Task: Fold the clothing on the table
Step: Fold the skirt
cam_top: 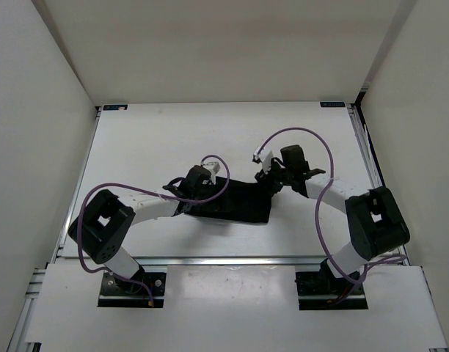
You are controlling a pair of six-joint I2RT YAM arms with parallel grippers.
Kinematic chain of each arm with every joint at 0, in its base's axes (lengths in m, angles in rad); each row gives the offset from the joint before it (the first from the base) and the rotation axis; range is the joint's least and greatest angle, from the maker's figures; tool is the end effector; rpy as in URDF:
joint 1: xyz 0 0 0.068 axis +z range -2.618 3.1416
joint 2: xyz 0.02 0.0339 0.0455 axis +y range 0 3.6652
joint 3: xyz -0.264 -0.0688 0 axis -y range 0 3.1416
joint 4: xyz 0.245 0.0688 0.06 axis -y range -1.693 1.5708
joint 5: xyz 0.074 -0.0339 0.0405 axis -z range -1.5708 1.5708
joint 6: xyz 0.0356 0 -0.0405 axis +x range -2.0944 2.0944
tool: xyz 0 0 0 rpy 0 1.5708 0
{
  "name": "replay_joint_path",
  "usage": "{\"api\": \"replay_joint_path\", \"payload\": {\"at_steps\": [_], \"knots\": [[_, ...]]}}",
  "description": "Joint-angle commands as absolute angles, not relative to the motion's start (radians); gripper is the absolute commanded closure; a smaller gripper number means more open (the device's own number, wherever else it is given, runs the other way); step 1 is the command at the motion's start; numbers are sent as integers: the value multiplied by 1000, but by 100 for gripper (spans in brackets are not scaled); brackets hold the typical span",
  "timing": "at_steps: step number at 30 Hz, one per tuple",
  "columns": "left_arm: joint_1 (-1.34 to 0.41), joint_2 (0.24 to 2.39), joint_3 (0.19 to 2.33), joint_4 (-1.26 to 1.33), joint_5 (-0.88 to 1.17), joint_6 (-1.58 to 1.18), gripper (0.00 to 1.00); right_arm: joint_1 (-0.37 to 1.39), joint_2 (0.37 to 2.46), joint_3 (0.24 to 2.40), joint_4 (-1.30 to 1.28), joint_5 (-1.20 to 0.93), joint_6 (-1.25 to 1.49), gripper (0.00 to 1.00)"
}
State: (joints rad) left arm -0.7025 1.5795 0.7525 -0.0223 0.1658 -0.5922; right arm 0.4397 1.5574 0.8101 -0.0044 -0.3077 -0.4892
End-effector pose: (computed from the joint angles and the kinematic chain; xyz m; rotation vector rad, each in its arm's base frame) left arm 0.2285 -0.2012 0.1559 0.2212 2.5518 -0.7521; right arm 0.2812 0.1442 0.1813 -1.1669 1.9840 0.3313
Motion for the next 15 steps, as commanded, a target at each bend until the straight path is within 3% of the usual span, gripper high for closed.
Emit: {"api": "replay_joint_path", "payload": {"at_steps": [1,15], "knots": [[-693,1549,753,-64,164,-571,2,405,1542,844,15,-451,-457,44],[-661,1526,758,-83,179,-545,1,387,1683,969,-72,-523,-468,45]]}}
